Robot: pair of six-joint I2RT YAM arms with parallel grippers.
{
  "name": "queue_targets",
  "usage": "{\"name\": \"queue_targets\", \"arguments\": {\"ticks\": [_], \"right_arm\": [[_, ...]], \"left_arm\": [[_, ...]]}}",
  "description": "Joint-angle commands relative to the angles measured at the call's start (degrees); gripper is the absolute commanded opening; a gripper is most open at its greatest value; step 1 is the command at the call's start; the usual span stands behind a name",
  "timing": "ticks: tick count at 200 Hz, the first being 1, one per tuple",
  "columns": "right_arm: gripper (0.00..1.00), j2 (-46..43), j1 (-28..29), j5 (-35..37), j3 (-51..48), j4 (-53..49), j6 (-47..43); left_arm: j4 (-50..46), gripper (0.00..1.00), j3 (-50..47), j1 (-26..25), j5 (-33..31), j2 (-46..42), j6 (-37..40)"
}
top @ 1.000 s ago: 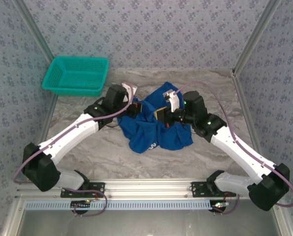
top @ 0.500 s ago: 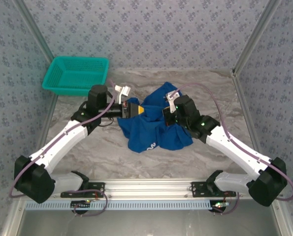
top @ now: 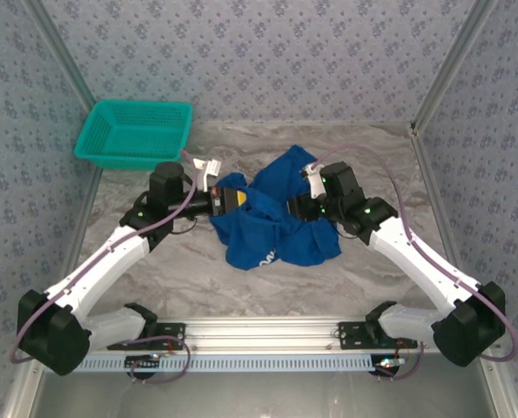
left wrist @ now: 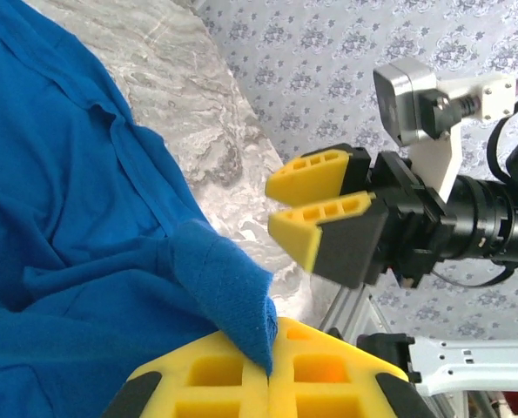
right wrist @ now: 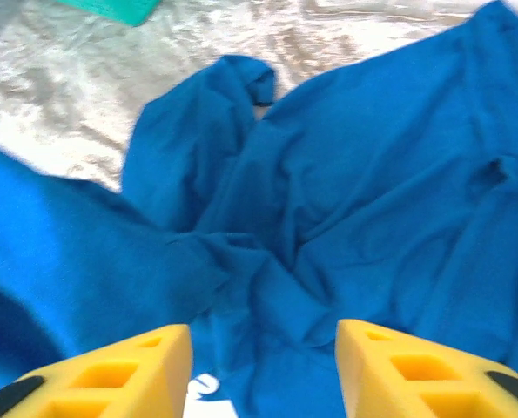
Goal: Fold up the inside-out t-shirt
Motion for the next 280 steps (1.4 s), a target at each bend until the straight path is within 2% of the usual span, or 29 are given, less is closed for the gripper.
{"name": "queue_targets", "arguments": {"ticks": [1, 16, 32, 59, 93, 98, 107, 123, 133, 143, 152, 169, 184, 197, 211, 225, 249, 255, 268, 277, 280], "right_arm": [[0.56, -0.2, 1.8, -8.1, -2.7, 6.9, 7.0], [0.63, 1.0, 3.0, -10.8, -3.3, 10.5, 8.9], [0.68, 1.2, 4.3, -9.1, -3.6, 11.2, 7.6], [0.67, 3.9, 6.9, -1.2, -2.6, 8.0, 3.5], [0.63, 7.4, 10.3, 3.9, -1.8, 7.3, 0.7], [0.61, 7.8, 10.8, 5.3, -1.5, 6.8, 0.3], [0.5, 7.9, 11.1, 7.7, -0.8, 5.9, -0.1], [0.29, 6.5, 10.9, 9.9, 0.5, 4.3, -0.4], [0.2, 5.0, 10.0, 10.3, 0.9, 3.4, 0.0], [0.13, 3.1, 7.9, 6.5, 0.9, 3.2, 1.0], [0.08, 1.3, 4.6, -1.7, 0.0, 4.8, 2.5], [0.04, -1.5, -2.0, -21.0, -4.2, 14.3, 8.1], [0.01, -2.1, -5.0, -32.2, -7.5, 23.0, 13.1], [0.0, -1.4, -5.8, -38.9, -9.5, 30.6, 17.0], [0.0, -0.5, -5.7, -42.1, -11.7, 37.8, 20.5], [0.0, 0.5, -5.7, -42.9, -12.7, 41.0, 21.3], [0.0, 2.3, -5.6, -44.7, -13.7, 44.5, 21.3], [0.0, 2.5, -5.6, -45.3, -14.2, 45.5, 21.2], [0.03, 2.6, -5.6, -46.0, -14.3, 43.6, 18.3], [0.06, 2.5, -5.6, -44.4, -13.9, 38.0, 14.2], [0.07, 2.5, -5.6, -43.4, -13.5, 35.3, 12.3]], "left_arm": [[0.2, 0.0, -0.6, -1.9, -2.9, -0.5, 4.3], [-0.2, 0.0, -0.5, -3.3, -4.0, -0.4, 6.4], [-0.9, 0.0, 0.1, -4.1, -4.5, -0.3, 7.8], [-0.8, 0.0, 0.5, -4.5, -4.1, 0.1, 8.3], [-1.3, 0.0, 1.2, -4.7, -4.0, 0.1, 8.2], [-1.4, 0.0, 1.2, -4.7, -4.1, 0.1, 8.4], [-2.3, 0.0, 1.3, -4.7, -4.8, 0.1, 9.1], [-6.4, 0.0, 1.6, -4.8, -10.4, 0.0, 11.4], [-8.1, 0.0, 1.3, -4.9, -13.2, 0.0, 13.1], [-8.6, 0.0, 0.5, -5.0, -15.2, 0.2, 14.2], [-9.0, 0.0, -0.1, -5.2, -17.7, 0.5, 14.9], [-11.8, 0.0, -0.1, -5.9, -26.3, 2.2, 16.0], [-14.9, 0.0, 0.8, -6.0, -33.7, 4.5, 15.4], [-15.9, 0.03, 1.4, -6.0, -35.7, 6.3, 14.9], [-15.9, 0.12, 2.1, -6.0, -34.1, 7.7, 14.1], [-14.0, 0.22, 1.9, -5.9, -29.8, 8.1, 12.8], [-9.7, 0.26, 0.3, -5.5, -23.0, 7.8, 9.3], [-9.4, 0.24, 0.1, -5.0, -21.6, 8.0, 8.4], [-8.2, 0.09, -0.1, -3.4, -17.5, 8.4, 6.1], [-4.2, 0.0, -1.5, -1.7, -12.1, 8.1, 3.3], [-2.5, 0.0, -2.1, -1.1, -10.4, 7.8, 2.0]]}}
